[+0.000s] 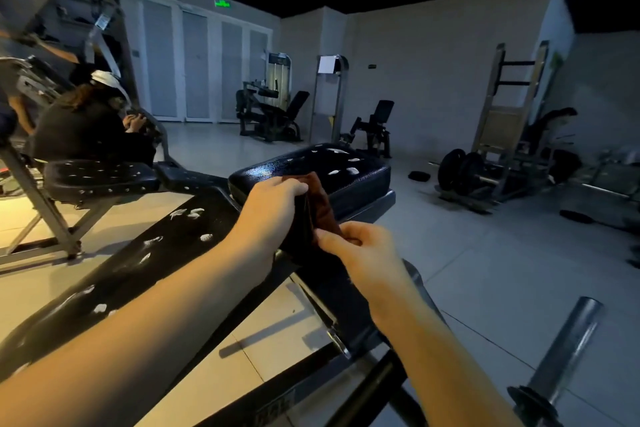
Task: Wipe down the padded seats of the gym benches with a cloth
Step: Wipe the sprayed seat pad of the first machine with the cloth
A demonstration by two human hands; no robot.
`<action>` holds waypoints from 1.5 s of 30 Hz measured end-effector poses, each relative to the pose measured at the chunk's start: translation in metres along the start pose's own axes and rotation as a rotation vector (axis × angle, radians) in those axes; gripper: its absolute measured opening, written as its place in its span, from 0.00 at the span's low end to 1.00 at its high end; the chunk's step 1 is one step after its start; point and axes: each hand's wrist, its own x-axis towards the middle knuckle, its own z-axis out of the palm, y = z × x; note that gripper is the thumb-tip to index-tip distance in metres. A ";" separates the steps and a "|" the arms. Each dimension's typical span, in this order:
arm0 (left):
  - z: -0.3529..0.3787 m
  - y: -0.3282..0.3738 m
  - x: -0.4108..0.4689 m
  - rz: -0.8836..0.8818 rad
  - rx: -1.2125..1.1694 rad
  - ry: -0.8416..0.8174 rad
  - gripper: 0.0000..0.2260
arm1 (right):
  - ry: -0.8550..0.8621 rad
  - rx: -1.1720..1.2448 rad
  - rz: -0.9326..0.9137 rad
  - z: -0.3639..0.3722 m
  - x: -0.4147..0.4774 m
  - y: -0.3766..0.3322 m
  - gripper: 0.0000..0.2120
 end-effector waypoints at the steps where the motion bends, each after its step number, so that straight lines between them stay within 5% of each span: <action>1: 0.003 -0.002 -0.001 0.034 0.054 0.001 0.07 | 0.036 -0.008 -0.010 0.006 0.000 -0.001 0.07; 8: -0.037 0.030 0.026 0.385 0.411 -0.041 0.11 | 0.233 -0.168 -0.148 -0.004 -0.004 -0.012 0.09; 12: -0.070 0.044 0.060 0.443 0.771 -0.182 0.12 | 0.461 -0.318 -0.225 -0.036 0.021 -0.008 0.06; 15: -0.064 0.042 0.081 0.504 0.919 -0.259 0.11 | 0.534 -0.393 -0.266 -0.051 0.056 0.001 0.13; 19: -0.033 0.034 0.093 0.536 1.097 -0.394 0.09 | 0.537 -0.186 -0.206 -0.056 0.099 0.004 0.24; 26: -0.047 0.014 0.073 0.876 1.169 -0.565 0.06 | 0.539 0.059 -0.187 -0.035 0.137 0.018 0.25; 31: -0.069 0.014 0.142 0.716 1.347 -0.341 0.07 | 0.559 0.105 -0.234 -0.035 0.142 0.032 0.24; 34: -0.053 0.013 0.170 0.574 1.236 -0.235 0.08 | 0.562 0.108 -0.235 -0.035 0.143 0.033 0.25; 40: -0.033 0.006 0.087 0.951 1.070 -0.607 0.05 | 0.536 0.121 -0.235 -0.039 0.143 0.036 0.25; 45: -0.081 0.003 0.159 0.656 1.234 -0.273 0.07 | 0.502 0.117 -0.254 -0.045 0.141 0.042 0.27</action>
